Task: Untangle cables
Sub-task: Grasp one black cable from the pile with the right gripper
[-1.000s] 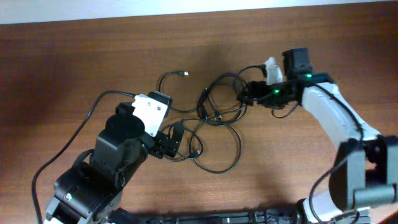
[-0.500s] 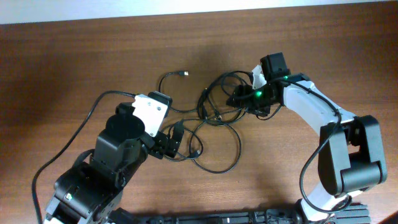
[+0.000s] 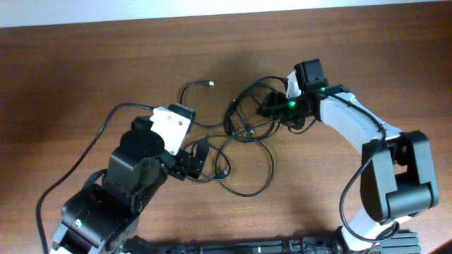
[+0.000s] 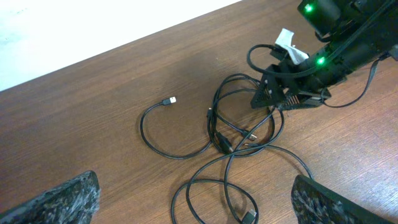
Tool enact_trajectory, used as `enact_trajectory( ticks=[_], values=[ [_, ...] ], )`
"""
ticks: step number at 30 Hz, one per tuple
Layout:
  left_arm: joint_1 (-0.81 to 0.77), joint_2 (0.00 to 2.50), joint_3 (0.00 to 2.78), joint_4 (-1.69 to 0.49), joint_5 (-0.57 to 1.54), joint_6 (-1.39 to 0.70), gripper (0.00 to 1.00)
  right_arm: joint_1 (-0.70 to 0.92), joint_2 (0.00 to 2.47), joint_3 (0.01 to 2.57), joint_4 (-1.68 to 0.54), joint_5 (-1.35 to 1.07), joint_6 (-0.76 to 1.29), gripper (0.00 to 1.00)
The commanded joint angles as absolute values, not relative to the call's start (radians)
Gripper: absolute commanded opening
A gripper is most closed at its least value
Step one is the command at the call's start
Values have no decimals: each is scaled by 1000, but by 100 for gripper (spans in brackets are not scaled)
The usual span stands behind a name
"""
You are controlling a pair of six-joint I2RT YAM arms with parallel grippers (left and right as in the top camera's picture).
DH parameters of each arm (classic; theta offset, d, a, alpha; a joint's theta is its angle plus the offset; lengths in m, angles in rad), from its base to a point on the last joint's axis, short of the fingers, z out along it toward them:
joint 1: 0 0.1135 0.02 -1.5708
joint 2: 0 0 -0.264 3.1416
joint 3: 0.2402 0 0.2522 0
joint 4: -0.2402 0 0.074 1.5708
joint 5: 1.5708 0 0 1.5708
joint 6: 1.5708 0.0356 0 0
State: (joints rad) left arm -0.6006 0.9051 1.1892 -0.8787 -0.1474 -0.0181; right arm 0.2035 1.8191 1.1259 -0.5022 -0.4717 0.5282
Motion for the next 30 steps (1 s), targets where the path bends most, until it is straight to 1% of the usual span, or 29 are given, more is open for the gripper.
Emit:
enact_trajectory(
  ticks=[1, 4, 7, 14, 15, 16, 18, 19, 20, 21, 25, 28, 30],
  values=[
    [-595, 904, 1194, -878, -158, -3, 99, 248, 1826, 1111, -497, -390, 583, 78],
    [-595, 904, 1194, -878, -158, -3, 99, 281, 1826, 1110, -497, -380, 585, 78],
    [-595, 904, 1194, -878, -158, -3, 99, 298, 1827, 1101, -499, -310, 594, 78],
    [-595, 904, 1194, -878, -158, -3, 99, 302, 1877, 1089, -451, -298, 721, 77],
    [-595, 904, 1194, -878, -158, -3, 99, 302, 1894, 1089, -427, -305, 730, 70],
    [-595, 904, 1194, -878, -158, -3, 99, 302, 1905, 1089, -414, -306, 747, 65],
    [-595, 904, 1194, -878, -158, -3, 99, 302, 1919, 1088, -385, -306, 762, 47],
    [-595, 904, 1194, -878, -158, -3, 99, 302, 1921, 1088, -373, -305, 762, 32],
    [-595, 904, 1194, -878, -158, -3, 99, 302, 1920, 1088, -357, -306, 762, 6],
    [-595, 904, 1194, -878, -158, -3, 99, 302, 1920, 1088, -353, -305, 761, 4],
    [-595, 904, 1194, -878, -158, -3, 99, 301, 1906, 1097, -351, -338, 738, 4],
    [-595, 904, 1194, -878, -158, -3, 99, 301, 1818, 1161, -359, -436, 576, 4],
    [-595, 904, 1194, -878, -158, -3, 99, 301, 1723, 1212, -396, -445, 488, 4]
  ],
)
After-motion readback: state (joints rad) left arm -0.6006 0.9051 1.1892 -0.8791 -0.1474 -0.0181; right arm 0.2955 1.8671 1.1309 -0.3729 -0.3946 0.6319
